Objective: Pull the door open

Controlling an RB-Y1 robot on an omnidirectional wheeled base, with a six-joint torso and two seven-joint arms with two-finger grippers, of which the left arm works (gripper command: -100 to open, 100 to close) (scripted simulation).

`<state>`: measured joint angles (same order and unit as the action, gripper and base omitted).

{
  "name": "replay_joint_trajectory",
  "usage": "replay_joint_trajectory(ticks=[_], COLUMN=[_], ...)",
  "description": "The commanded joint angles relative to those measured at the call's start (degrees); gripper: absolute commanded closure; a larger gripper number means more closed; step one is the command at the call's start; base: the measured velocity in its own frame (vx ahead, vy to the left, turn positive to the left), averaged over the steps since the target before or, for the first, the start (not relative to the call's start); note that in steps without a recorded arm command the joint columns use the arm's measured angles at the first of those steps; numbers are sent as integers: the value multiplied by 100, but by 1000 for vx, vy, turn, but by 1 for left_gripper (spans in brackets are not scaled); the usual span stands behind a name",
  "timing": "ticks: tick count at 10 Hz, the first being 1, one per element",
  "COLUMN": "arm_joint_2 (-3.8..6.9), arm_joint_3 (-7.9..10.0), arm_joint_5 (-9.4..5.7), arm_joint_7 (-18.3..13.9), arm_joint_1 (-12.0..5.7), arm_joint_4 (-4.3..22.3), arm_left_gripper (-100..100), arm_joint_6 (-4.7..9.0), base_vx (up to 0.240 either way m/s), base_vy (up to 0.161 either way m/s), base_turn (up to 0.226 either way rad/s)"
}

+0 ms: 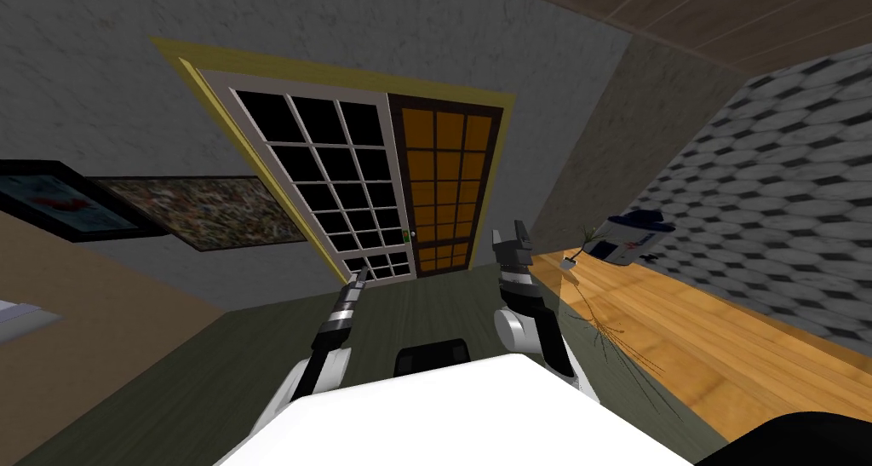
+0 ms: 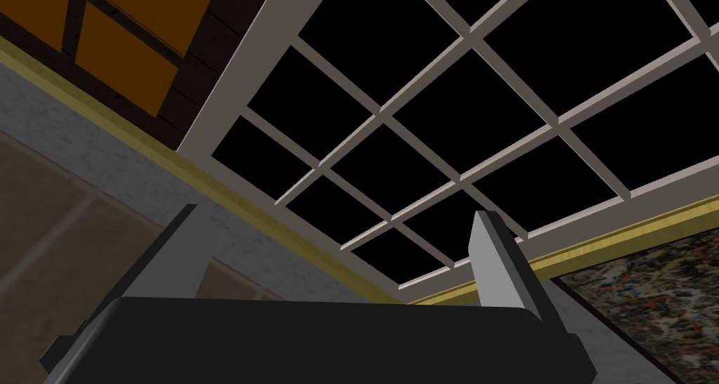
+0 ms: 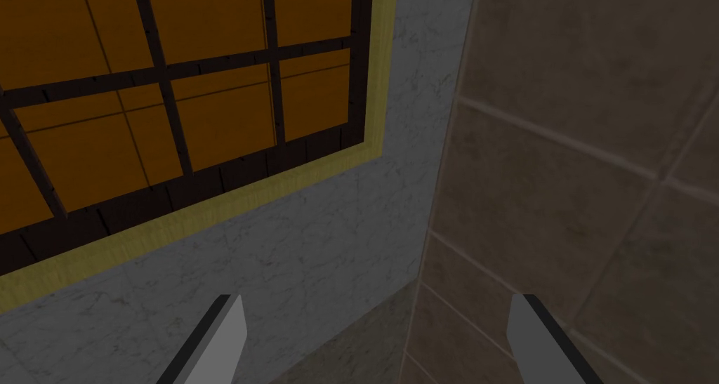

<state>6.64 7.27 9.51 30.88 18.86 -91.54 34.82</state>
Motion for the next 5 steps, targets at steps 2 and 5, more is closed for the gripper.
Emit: replay_joint_trajectory(ticks=[2,5], arm_joint_2=[42,76], arm_joint_3=[65,137], arm_joint_5=[34,74], arm_joint_7=[282,598], arm_joint_1=[-68,-151], arm_joint_4=[314,693], arm_left_gripper=[-100,-100], arm_joint_6=[108,245], base_vx=[109,101], base_vy=[-38,-42], base_turn=[-5,-5])
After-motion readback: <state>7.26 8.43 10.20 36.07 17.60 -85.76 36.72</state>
